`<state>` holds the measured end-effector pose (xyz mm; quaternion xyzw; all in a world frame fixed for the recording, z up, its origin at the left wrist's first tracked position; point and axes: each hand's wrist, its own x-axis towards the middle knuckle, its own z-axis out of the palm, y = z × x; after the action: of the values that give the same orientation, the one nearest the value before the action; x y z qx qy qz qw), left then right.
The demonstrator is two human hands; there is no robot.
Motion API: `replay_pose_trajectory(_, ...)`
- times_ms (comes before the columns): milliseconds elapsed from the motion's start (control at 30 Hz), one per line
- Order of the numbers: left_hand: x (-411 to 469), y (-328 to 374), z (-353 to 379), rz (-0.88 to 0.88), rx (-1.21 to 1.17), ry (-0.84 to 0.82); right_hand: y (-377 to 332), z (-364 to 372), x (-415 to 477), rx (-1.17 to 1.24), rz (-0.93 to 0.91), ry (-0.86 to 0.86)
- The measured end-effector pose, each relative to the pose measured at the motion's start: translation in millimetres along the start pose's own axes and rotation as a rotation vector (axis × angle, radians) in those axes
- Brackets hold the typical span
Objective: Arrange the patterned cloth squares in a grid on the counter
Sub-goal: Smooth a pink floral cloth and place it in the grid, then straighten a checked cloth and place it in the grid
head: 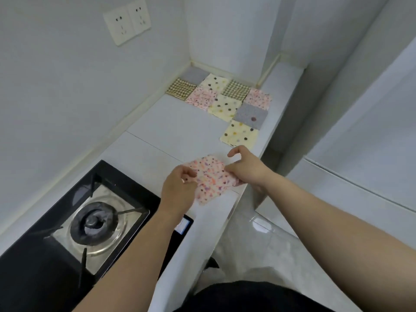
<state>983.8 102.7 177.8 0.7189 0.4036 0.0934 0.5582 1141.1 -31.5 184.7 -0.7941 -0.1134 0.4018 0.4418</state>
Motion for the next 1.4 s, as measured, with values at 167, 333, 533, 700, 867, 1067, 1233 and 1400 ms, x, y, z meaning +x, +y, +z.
replay_pose_trajectory(167,68,16,29,-0.106,-0.118,-0.069,-22,-27,76,-0.174,-0.148,0.077)
replay_pose_trajectory(333,149,27,59,-0.160,-0.122,-0.036,-46,-48,169,-0.371,-0.205,0.000)
replay_pose_trajectory(533,222,35,93,-0.250,-0.034,0.007,-53,-60,259,-0.697,-0.270,-0.094)
replay_pose_trajectory(700,256,35,103,-0.285,0.036,0.038,-42,-59,292,-0.897,-0.377,-0.067)
replay_pose_trajectory(867,275,26,101,-0.299,0.169,-0.024,-33,-56,302,-0.956,-0.457,0.014)
replay_pose_trajectory(1067,275,17,89,-0.198,0.573,-0.108,-36,-55,307,-1.093,-0.427,0.048)
replay_pose_trajectory(1233,274,23,86,-0.085,0.832,-0.269,-34,-45,307,-1.093,-0.486,0.103)
replay_pose_trajectory(1400,271,31,89,-0.037,1.022,-0.459,-37,-34,305,-1.143,-0.538,0.002)
